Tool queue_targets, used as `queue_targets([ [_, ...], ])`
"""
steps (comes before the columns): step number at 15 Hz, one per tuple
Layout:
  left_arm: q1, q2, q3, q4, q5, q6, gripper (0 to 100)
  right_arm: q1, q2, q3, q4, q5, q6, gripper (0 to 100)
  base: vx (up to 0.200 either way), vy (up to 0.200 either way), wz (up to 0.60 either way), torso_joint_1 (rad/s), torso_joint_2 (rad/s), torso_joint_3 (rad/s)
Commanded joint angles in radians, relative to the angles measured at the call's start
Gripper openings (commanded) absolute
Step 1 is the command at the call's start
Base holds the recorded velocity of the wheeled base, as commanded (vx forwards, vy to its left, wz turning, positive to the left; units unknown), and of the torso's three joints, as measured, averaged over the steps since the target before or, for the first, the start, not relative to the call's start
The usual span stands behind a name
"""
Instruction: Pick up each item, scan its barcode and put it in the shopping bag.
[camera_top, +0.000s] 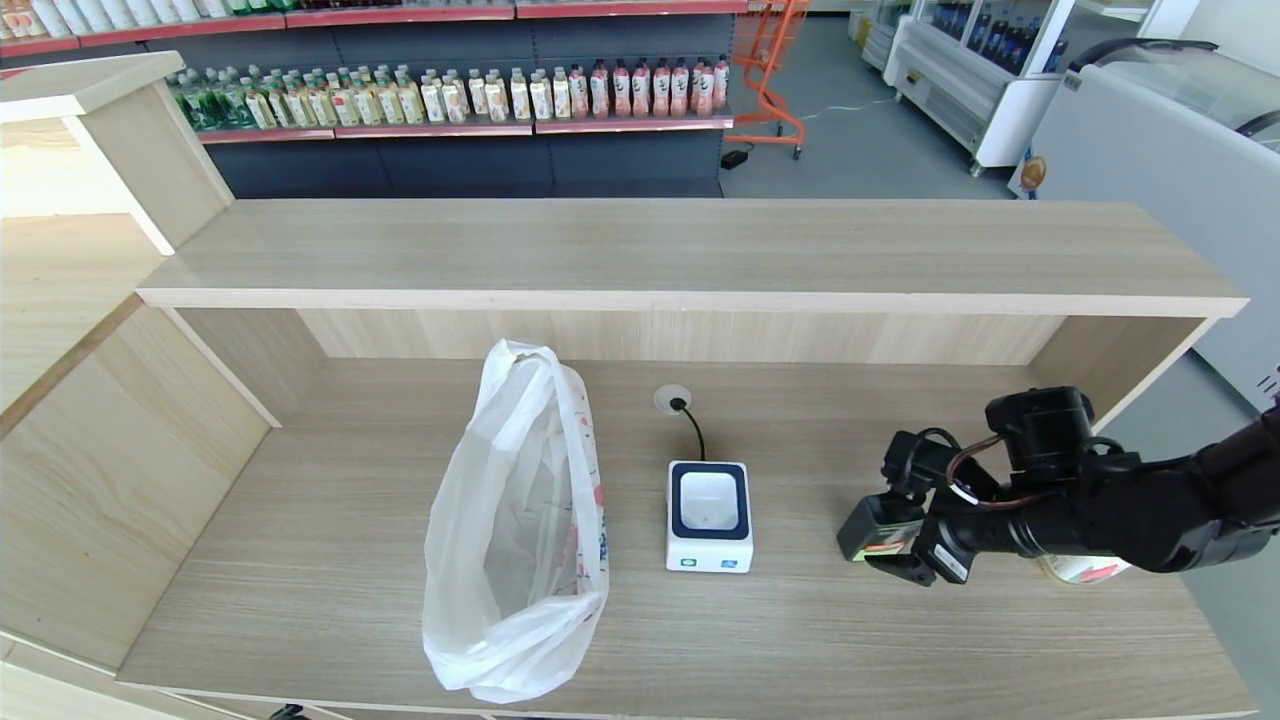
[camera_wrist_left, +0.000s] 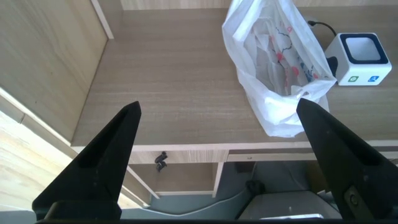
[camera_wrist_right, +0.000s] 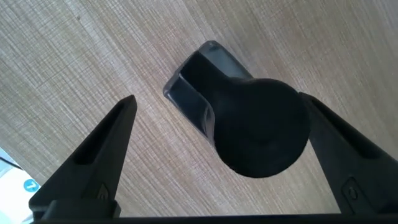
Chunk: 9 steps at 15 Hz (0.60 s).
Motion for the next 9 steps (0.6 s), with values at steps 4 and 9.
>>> queue_targets([
  [4,0.000,0.000,0.000,0.000,0.000,0.000,100,0.003,0.021,-0.012,-0.006,0.021,0.000,0,0.000,0.000,0.00,0.000,0.00,0.000],
  [9,0.000,0.000,0.002,0.000,0.000,0.000,100,-0.003,0.005,0.033,-0.034,0.022,0.001,0,0.000,0.000,0.00,0.000,0.00,0.000],
])
